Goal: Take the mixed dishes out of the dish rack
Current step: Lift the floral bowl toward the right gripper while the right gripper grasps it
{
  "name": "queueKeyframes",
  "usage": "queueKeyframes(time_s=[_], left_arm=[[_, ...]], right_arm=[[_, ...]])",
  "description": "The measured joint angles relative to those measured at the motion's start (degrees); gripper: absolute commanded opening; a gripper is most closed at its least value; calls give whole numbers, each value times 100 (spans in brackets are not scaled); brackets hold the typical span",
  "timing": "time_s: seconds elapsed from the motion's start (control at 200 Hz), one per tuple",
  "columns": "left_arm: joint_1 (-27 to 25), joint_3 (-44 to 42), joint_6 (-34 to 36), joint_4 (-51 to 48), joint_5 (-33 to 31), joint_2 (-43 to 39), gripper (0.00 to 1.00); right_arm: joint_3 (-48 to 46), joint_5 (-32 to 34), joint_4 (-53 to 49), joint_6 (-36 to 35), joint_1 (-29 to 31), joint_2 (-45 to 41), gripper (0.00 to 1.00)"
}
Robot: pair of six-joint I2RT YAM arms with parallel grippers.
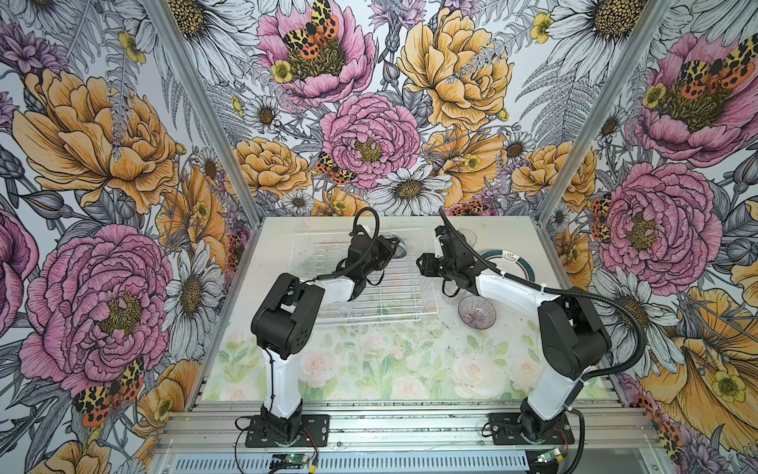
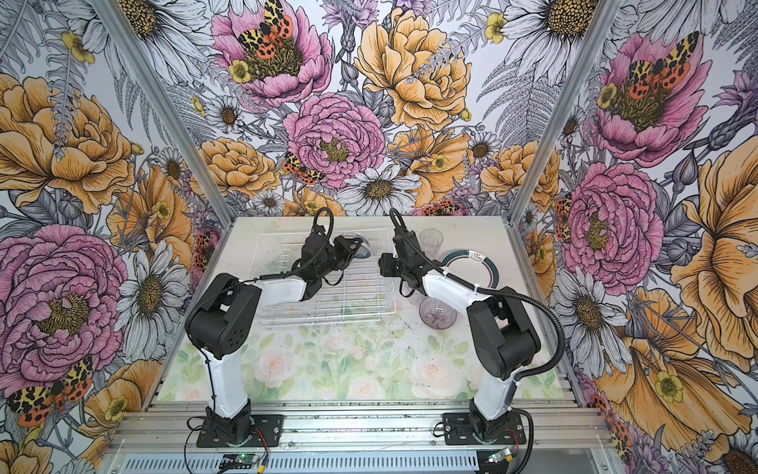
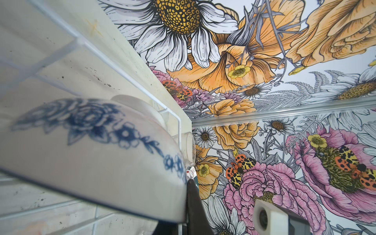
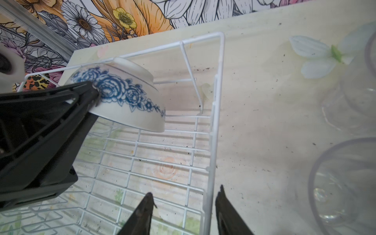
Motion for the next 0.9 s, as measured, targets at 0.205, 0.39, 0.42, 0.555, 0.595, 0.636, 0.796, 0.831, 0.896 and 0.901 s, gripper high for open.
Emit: queueKeyframes(time_s=[0.205,0.39,0.42,0.555,0.595,0.636,0.796,0.831,0.896,0.901], left_arm=[[-15,0,13,-192,138,-348,0],[-59,0,-28,-304,236,-750,0],[-70,0,-42,-302,262,-815,0],[-153,0,-122,-295,308,-1082,0],[-188,0,-157,-297,308,-1154,0],[-223,0,-162,-297,308,-1226,0],[-385,-120,-203,-284,306,-1604,0],[-409,-177,-223,-249,304,-1685,0],[-457,-317,-306,-155,304,-1823,0],[-463,-334,-313,-146,304,-1838,0]], right_arm=[[-120,48,142,-470,22,-533,56],[-748,210,688,-1032,269,-1191,58],[-826,269,765,-1174,367,-1261,58],[-1150,702,1279,-1777,870,-1405,60],[-1224,807,1412,-1908,992,-1410,60],[-1281,890,1526,-1991,1073,-1410,59],[-1445,1263,2131,-2177,1097,-1410,53],[-1486,1333,2275,-2203,1095,-1410,53],[-1558,1443,2509,-2221,1093,-1410,52],[-1563,1447,2520,-2221,1093,-1410,52]])
